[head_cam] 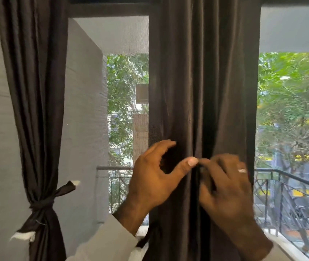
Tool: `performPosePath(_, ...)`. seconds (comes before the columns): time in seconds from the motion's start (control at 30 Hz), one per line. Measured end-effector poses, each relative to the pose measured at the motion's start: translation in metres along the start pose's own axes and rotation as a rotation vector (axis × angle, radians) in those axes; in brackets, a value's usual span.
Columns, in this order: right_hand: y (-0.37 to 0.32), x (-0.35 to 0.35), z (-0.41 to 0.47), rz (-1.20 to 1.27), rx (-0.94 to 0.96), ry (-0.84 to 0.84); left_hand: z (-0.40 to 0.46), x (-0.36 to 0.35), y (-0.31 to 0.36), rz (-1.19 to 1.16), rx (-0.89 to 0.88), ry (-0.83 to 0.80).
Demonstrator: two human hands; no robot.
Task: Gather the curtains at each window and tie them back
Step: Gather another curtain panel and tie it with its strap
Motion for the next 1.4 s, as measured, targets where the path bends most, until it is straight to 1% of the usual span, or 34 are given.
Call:
performPosePath(0.03,-0.002,-0.005,-0.003,0.022,0.015,-0.056,-0.002,-0.003,0.000,0.052,-0.017,-0.005)
performPosePath(0.1,0.002,-0.011,-0.004,0.105,-0.058,-0.085,0.000,-0.005,-0.003,0.114,-0.028,0.023)
performPosePath(0.17,0.009,-0.012,-0.002,0.195,-0.158,-0.049,0.006,-0.004,-0.010,0.098,-0.015,0.043)
performPosePath(0.23,0.015,-0.014,0.001,0.230,-0.252,-0.037,0.011,-0.003,-0.016,0.079,-0.012,0.034)
performPosePath(0.33,0.029,-0.024,0.000,0.272,-0.391,-0.108,0.013,-0.005,-0.015,0.060,0.003,0.018)
performPosePath(0.37,0.031,-0.026,0.000,0.288,-0.409,-0.139,0.013,-0.007,-0.013,0.084,0.005,0.007)
performPosePath(0.43,0.030,-0.027,-0.001,0.253,-0.347,-0.164,0.013,-0.013,-0.012,0.185,0.000,-0.023)
performPosePath(0.5,0.030,-0.023,-0.004,0.185,-0.319,-0.121,0.013,-0.016,-0.012,0.239,-0.046,-0.034)
performPosePath(0.57,0.034,-0.019,-0.011,0.211,-0.443,-0.027,0.013,-0.017,-0.017,0.204,-0.079,-0.032)
performPosePath(0.6,0.035,-0.017,-0.016,0.229,-0.502,0.017,0.012,-0.017,-0.021,0.168,-0.062,-0.039)
performPosePath(0.63,0.033,-0.016,-0.021,0.240,-0.517,0.033,0.011,-0.018,-0.026,0.129,-0.034,-0.050)
performPosePath(0.67,0.030,-0.016,-0.024,0.243,-0.491,0.017,0.011,-0.020,-0.031,0.091,-0.008,-0.066)
performPosePath(0.77,0.020,-0.021,-0.030,0.237,-0.381,-0.129,0.007,-0.025,-0.033,0.027,0.010,-0.112)
performPosePath(0.87,0.024,-0.024,-0.030,0.188,-0.307,-0.151,0.005,-0.029,-0.028,0.019,-0.012,-0.122)
performPosePath(0.93,0.023,-0.030,-0.039,0.146,-0.226,-0.190,0.004,-0.029,-0.028,0.056,-0.027,-0.121)
performPosePath(1.03,0.019,-0.037,-0.062,0.039,-0.092,-0.234,0.002,-0.026,-0.026,0.175,-0.120,-0.071)
performPosePath(1.1,0.018,-0.037,-0.072,0.010,-0.082,-0.216,-0.003,-0.024,-0.017,0.219,-0.180,-0.038)
performPosePath(1.13,0.017,-0.036,-0.075,0.004,-0.090,-0.203,-0.007,-0.024,-0.013,0.217,-0.193,-0.048)
performPosePath(1.27,0.015,-0.038,-0.076,-0.005,-0.090,-0.233,-0.010,-0.024,-0.015,0.187,-0.102,-0.119)
performPosePath(1.33,0.017,-0.037,-0.075,0.015,-0.110,-0.248,-0.009,-0.021,-0.021,0.252,-0.101,-0.116)
performPosePath(1.4,0.024,-0.031,-0.074,0.036,-0.197,-0.214,-0.008,-0.014,-0.029,0.352,-0.112,-0.092)
Point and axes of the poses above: each hand's wrist, its own z-axis towards the middle knuckle, its own x-axis out of the back of the hand, y = z × x, the point moved 4 cm from there along z, towards the middle knuckle, and after that the axes turned 1 degree about -z, right-handed, at the moved point
